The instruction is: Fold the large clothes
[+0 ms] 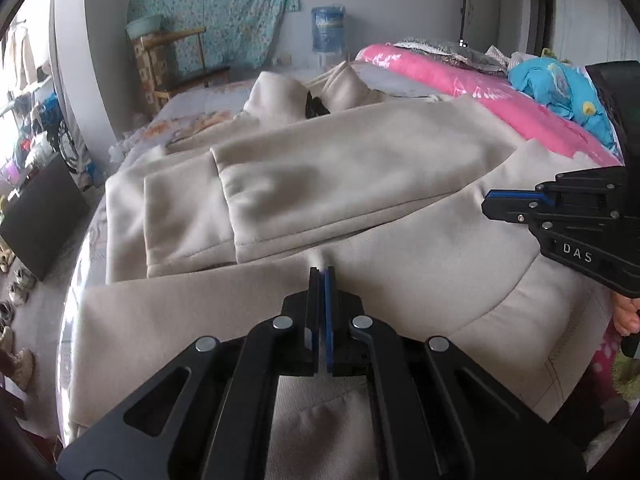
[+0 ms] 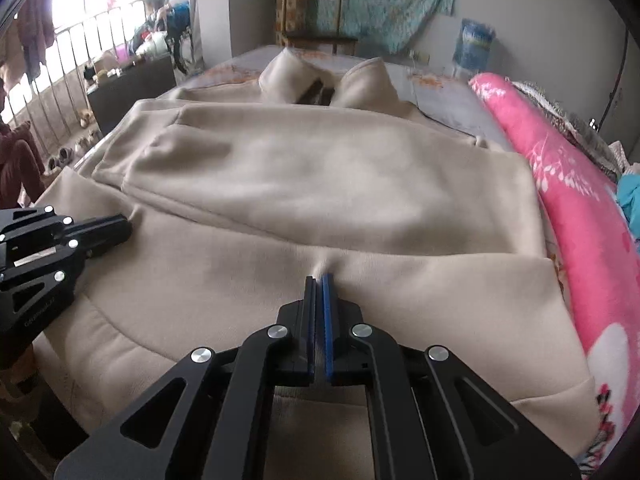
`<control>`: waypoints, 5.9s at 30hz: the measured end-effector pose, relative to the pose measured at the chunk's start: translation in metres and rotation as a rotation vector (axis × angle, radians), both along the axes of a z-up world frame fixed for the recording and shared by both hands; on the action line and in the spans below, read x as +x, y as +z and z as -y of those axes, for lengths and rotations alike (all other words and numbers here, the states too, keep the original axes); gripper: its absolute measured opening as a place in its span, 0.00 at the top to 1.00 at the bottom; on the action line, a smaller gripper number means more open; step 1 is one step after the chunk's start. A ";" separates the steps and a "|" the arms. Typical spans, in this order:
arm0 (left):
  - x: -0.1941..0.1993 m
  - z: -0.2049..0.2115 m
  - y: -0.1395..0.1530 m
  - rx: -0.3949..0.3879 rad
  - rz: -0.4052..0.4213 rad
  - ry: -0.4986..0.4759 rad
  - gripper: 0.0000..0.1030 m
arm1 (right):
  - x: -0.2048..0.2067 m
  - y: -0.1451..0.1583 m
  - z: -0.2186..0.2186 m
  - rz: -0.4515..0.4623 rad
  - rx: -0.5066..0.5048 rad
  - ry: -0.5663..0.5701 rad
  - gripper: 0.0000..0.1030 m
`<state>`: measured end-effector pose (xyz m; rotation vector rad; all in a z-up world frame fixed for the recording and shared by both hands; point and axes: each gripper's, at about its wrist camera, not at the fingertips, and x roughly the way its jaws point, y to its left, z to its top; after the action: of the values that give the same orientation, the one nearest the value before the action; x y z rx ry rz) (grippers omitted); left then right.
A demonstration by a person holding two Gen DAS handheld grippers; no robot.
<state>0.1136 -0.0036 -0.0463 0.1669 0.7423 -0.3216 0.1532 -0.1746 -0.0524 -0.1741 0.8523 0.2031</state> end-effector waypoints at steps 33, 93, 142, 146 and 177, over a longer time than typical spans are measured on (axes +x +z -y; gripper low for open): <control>0.004 -0.128 -0.001 -0.258 -0.137 0.261 0.98 | -0.011 0.010 0.128 -0.025 0.092 -0.251 0.97; 0.336 0.003 0.055 -0.136 -0.260 0.140 0.41 | 0.352 0.032 0.050 -0.318 0.369 -0.147 0.32; 0.161 0.010 0.067 -0.089 -0.099 -0.187 0.59 | 0.192 0.012 -0.011 -0.286 0.167 0.165 0.65; 0.191 0.027 0.030 0.020 -0.210 -0.136 0.59 | 0.179 0.029 0.000 -0.232 0.117 0.134 0.65; -0.030 -0.130 0.035 -0.262 -0.166 0.222 0.33 | -0.026 0.005 0.030 -0.157 0.181 -0.001 0.22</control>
<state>0.0833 0.1260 -0.0113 -0.1912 0.8664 -0.2199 0.1272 -0.2048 -0.0476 0.0126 0.9852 0.2943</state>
